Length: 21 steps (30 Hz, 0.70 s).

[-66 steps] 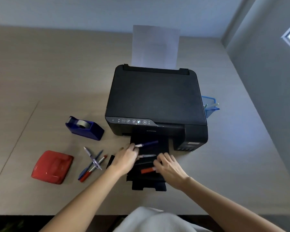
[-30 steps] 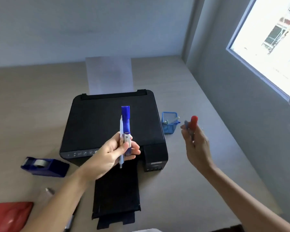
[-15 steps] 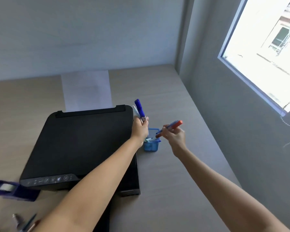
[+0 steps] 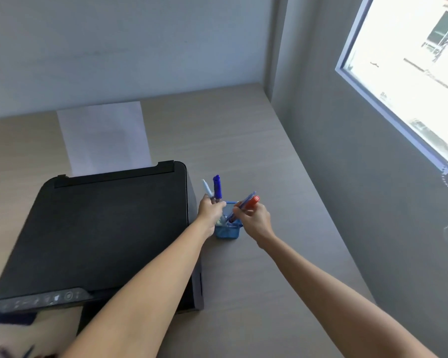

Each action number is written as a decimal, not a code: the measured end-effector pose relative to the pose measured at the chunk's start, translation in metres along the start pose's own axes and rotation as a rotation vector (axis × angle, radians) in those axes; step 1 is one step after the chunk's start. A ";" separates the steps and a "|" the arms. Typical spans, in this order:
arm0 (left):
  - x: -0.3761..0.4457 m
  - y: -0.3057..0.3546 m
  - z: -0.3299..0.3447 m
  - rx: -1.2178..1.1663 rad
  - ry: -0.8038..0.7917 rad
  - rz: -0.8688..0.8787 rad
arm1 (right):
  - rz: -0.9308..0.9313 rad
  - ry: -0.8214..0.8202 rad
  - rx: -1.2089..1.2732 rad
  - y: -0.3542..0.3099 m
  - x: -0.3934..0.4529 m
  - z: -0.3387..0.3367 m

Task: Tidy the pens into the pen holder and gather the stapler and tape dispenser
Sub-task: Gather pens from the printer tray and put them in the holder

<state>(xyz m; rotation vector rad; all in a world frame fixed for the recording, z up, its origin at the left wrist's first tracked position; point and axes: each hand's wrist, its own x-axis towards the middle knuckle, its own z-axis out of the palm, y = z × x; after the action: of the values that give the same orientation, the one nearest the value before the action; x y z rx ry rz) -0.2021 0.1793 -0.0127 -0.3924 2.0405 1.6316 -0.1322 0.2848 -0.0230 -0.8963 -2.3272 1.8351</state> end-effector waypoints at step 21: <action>-0.077 0.044 -0.046 -0.159 -0.101 0.146 | -0.021 -0.074 -0.213 -0.034 -0.026 -0.011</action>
<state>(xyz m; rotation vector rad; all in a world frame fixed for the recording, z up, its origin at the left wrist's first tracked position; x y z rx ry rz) -0.1696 0.1396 0.0727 -0.2142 1.9095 1.8693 -0.1205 0.2785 0.0190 -0.8341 -2.6052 1.6627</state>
